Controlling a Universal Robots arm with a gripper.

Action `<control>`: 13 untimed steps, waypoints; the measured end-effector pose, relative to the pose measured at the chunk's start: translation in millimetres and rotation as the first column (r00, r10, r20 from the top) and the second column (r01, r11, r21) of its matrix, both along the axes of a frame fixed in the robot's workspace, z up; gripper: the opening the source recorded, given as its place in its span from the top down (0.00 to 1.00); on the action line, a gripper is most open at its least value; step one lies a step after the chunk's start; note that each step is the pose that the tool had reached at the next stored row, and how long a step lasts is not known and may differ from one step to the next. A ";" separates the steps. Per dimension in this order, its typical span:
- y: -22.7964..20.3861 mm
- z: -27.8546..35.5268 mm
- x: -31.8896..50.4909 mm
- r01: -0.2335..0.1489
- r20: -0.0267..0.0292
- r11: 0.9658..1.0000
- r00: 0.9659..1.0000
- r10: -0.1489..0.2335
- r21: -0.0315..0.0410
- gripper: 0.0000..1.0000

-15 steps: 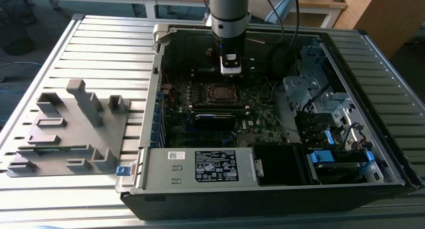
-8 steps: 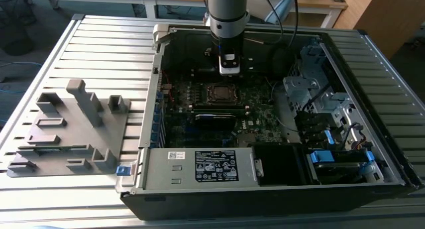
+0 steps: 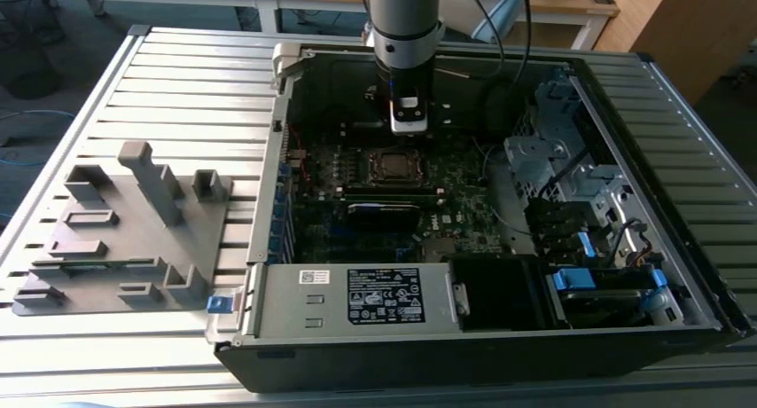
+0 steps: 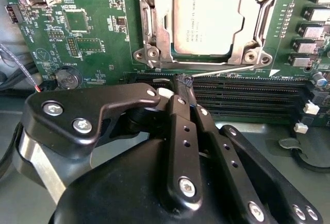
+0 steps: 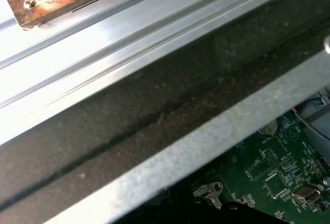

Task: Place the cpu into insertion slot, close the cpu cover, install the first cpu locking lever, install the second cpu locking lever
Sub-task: 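Install the first cpu locking lever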

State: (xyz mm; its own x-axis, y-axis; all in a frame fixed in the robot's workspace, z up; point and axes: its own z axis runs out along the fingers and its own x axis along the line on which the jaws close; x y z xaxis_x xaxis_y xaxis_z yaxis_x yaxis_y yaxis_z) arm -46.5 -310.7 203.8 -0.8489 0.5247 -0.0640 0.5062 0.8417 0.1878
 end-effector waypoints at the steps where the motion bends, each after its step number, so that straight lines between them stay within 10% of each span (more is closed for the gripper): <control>1: 0.0 0.0 0.0 0.000 0.000 1.000 1.000 0.000 0.000 0.89; 13: -0.1 -1.4 -0.5 0.000 0.003 1.000 1.000 0.000 0.000 0.89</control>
